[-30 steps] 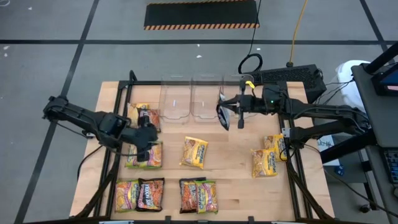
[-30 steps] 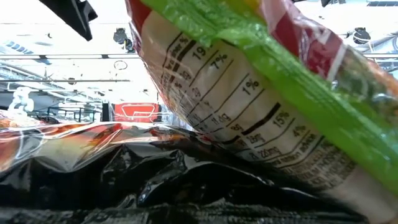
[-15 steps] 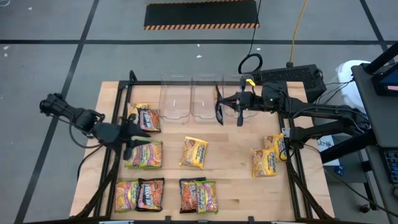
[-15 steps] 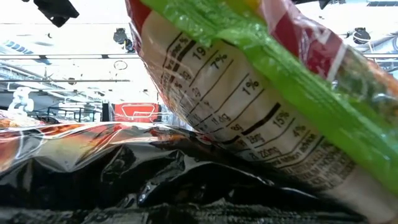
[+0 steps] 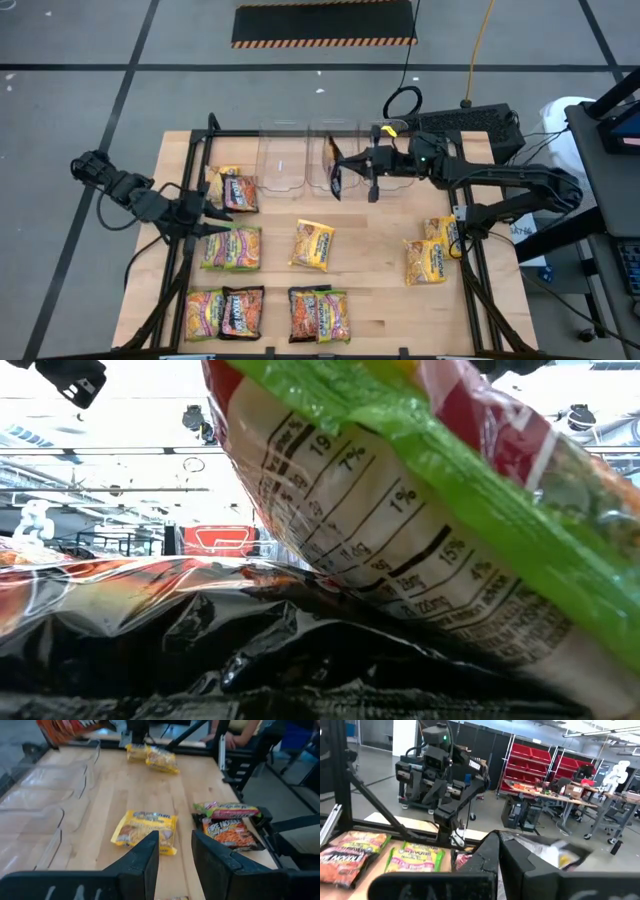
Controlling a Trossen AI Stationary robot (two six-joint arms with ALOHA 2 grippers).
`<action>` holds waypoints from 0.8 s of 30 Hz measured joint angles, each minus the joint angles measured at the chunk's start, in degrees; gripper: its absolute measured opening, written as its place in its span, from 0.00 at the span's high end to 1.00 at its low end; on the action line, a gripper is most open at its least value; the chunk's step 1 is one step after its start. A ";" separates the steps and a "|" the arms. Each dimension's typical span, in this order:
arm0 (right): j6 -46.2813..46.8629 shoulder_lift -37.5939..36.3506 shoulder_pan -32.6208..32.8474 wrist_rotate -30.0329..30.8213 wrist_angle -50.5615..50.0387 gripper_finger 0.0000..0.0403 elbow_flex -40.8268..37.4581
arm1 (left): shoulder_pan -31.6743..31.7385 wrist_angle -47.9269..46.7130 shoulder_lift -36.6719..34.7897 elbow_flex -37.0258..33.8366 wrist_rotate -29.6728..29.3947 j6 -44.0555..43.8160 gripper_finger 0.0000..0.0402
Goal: Sort Maruchan noodles
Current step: Put the black noodle pack into the left transparent bin
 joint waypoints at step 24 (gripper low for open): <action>-0.93 32.36 -5.81 -20.12 -1.79 1.00 32.71 | -0.13 -0.01 -1.67 -1.08 0.99 2.52 0.70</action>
